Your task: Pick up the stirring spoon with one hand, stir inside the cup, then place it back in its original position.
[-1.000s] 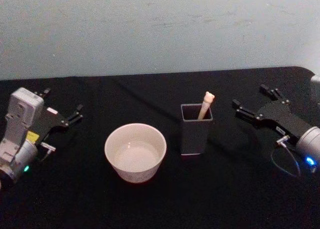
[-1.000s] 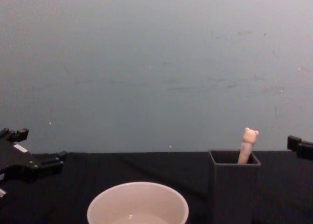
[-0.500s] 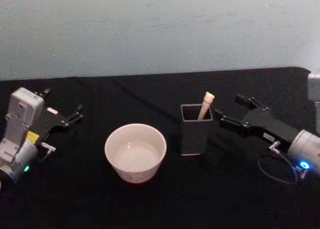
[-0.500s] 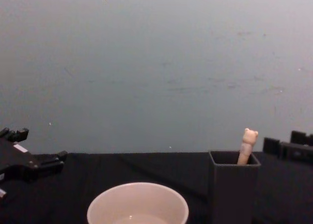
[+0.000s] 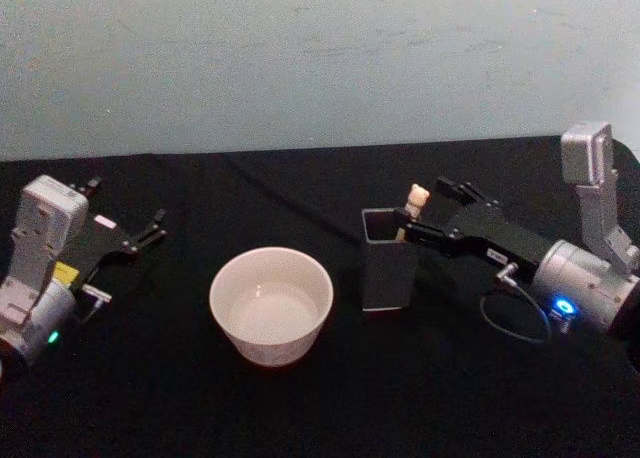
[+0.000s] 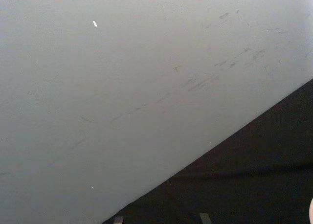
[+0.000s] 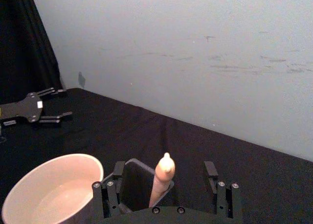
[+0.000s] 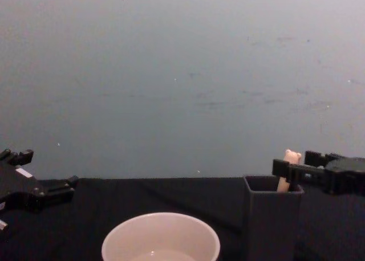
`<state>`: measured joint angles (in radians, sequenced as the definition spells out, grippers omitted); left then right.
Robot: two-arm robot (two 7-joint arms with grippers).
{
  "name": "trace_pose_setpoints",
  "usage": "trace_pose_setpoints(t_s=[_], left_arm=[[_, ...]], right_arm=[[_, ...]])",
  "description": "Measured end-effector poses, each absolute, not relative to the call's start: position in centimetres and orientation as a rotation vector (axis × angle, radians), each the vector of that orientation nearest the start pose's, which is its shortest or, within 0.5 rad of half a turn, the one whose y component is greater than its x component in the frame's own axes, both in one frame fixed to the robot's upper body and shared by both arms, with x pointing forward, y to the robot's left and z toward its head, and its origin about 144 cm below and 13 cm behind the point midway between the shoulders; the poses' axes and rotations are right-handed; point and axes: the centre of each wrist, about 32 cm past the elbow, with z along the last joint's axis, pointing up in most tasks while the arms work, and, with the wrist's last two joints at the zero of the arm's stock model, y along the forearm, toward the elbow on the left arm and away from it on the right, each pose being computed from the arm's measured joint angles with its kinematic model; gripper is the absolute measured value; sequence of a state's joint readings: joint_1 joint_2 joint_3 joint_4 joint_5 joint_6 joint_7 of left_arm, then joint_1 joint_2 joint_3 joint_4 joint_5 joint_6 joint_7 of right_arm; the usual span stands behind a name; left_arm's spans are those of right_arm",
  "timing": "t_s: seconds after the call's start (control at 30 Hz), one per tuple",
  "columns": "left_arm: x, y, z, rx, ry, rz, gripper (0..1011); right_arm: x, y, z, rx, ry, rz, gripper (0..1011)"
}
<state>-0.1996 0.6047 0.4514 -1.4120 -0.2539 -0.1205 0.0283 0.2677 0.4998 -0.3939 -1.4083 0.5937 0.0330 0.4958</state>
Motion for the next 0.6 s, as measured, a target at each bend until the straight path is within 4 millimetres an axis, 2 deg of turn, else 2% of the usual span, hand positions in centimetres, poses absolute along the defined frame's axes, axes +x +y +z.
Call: trace_pose_setpoints(t_s=[0.2,0.6], left_arm=[[48.9,31.0,114.0,0.304,-0.285,1.248,1001],[48.9,31.0,114.0,0.304,-0.285,1.248,1001]], right_arm=[[52.7,-27.9,116.3,-0.045,0.102,-0.814,1002],[53.4,-27.3,116.2,-0.06,0.094,-0.81,1002]])
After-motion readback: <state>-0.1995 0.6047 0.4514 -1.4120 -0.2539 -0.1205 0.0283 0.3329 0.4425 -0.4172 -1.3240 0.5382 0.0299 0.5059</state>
